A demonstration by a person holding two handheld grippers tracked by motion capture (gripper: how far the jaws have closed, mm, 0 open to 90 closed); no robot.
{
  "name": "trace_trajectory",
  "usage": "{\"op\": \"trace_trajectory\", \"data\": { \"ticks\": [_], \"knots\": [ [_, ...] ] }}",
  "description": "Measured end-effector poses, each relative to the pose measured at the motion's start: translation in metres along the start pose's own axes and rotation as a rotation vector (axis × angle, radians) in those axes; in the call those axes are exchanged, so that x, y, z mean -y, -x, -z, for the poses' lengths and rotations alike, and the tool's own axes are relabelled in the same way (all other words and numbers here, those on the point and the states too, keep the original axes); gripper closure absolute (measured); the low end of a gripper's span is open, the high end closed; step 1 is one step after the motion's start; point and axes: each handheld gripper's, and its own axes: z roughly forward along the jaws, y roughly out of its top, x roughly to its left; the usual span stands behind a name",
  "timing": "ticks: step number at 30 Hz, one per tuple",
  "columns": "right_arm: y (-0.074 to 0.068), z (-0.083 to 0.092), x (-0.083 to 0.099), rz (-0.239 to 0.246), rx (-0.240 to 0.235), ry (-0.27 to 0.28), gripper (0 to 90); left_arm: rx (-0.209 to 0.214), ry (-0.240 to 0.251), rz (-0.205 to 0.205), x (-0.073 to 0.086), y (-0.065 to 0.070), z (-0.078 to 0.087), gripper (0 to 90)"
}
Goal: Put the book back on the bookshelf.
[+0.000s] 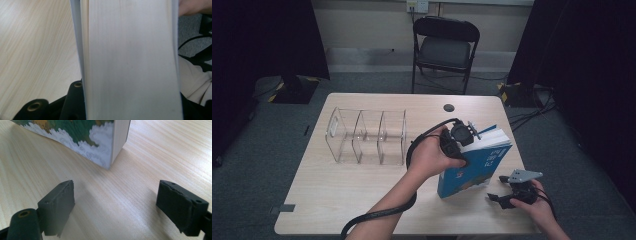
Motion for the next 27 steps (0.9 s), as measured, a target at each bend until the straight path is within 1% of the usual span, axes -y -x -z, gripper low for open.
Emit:
{"op": "trace_trajectory", "data": {
  "ticks": [2, 3, 6, 7, 9, 10, 11, 12, 13, 16, 17, 18, 20, 24, 27],
  "knots": [
    [0.0, 0.0, 0.0, 0.001, 0.001, 0.001, 14.2, 0.003, -0.002, 0.023, 0.002, -0.001, 0.004, 61.9],
    [0.0, 0.0, 0.0, 0.001, 0.001, 0.001, 14.2, 0.003, -0.002, 0.023, 0.002, -0.001, 0.004, 61.9],
    [0.0, 0.0, 0.0, 0.002, 0.001, 0.002, 14.1, -0.003, -0.007, 0.048, 0.004, -0.003, 0.009, 61.9],
    [0.0, 0.0, 0.0, 0.002, 0.001, 0.002, 14.1, -0.007, -0.011, 0.043, 0.005, -0.004, 0.01, 61.9],
    [0.0, 0.0, 0.0, 0.001, 0.001, 0.002, 14.2, -0.014, -0.015, 0.047, 0.007, -0.005, 0.012, 61.9],
    [0.0, 0.0, 0.0, 0.001, 0.001, 0.002, 14.2, -0.015, -0.014, 0.064, 0.01, -0.007, 0.014, 61.9],
    [0.0, 0.0, 0.0, 0.001, 0.001, 0.002, 14.2, -0.015, -0.014, 0.064, 0.01, -0.007, 0.014, 61.9],
    [0.0, 0.0, 0.0, 0.002, 0.001, 0.002, 14.2, -0.019, -0.012, 0.077, 0.012, -0.009, 0.016, 61.9],
    [0.0, 0.0, 0.0, 0.002, 0.002, 0.002, 14.1, -0.022, -0.014, 0.074, 0.013, -0.009, 0.018, 61.9],
    [0.0, 0.0, 0.0, 0.001, 0.001, 0.002, 14.1, -0.032, -0.013, 0.095, 0.017, -0.011, 0.023, 61.9],
    [0.0, 0.0, 0.0, 0.001, 0.001, 0.002, 14.1, -0.035, -0.015, 0.093, 0.018, -0.012, 0.025, 61.9],
    [0.0, 0.0, 0.0, 0.001, 0.001, 0.002, 14.2, -0.04, -0.022, 0.1, 0.021, -0.013, 0.028, 61.9],
    [0.0, 0.0, 0.0, 0.001, 0.001, 0.002, 14.2, -0.04, -0.025, 0.105, 0.023, -0.014, 0.029, 61.9],
    [0.0, 0.0, 0.0, -0.001, 0.003, 0.001, 14.1, -0.056, -0.021, 0.127, 0.032, -0.017, 0.036, 62.0],
    [0.0, 0.0, 0.0, -0.001, 0.003, 0.001, 14.2, -0.059, -0.028, 0.131, 0.035, -0.018, 0.038, 61.9]
  ]
}}
